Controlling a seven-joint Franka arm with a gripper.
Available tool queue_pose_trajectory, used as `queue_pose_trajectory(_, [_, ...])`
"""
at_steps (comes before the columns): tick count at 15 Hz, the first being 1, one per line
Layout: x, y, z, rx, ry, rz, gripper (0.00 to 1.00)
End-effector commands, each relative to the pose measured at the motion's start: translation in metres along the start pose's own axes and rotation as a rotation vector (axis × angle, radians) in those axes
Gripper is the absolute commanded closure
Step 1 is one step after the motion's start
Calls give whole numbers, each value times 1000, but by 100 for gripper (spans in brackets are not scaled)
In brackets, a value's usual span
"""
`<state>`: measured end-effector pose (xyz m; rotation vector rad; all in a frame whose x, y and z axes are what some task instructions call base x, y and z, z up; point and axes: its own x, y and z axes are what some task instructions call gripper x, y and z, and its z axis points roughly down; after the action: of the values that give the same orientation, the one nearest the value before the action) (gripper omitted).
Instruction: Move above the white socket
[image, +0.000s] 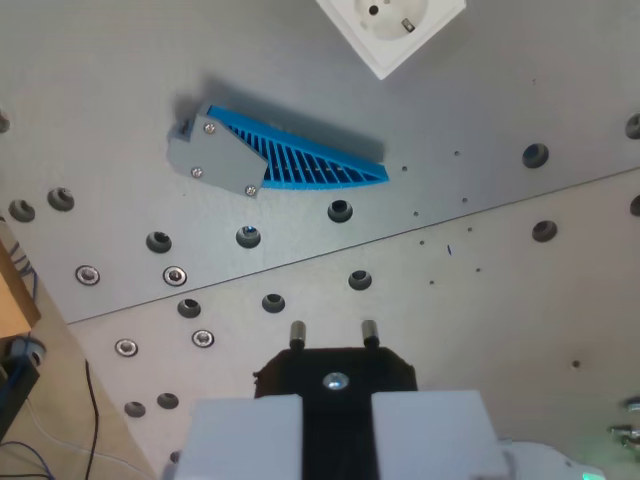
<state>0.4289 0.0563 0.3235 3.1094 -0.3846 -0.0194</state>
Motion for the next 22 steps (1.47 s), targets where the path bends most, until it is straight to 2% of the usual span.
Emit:
queue_pose_trajectory(1, [3, 7, 14, 21, 53, -124, 100])
queue_pose_trajectory(8, [11, 14, 44, 15, 76, -253, 100])
queue_pose_trajectory(22, [33, 26, 112, -5, 61, -509, 100])
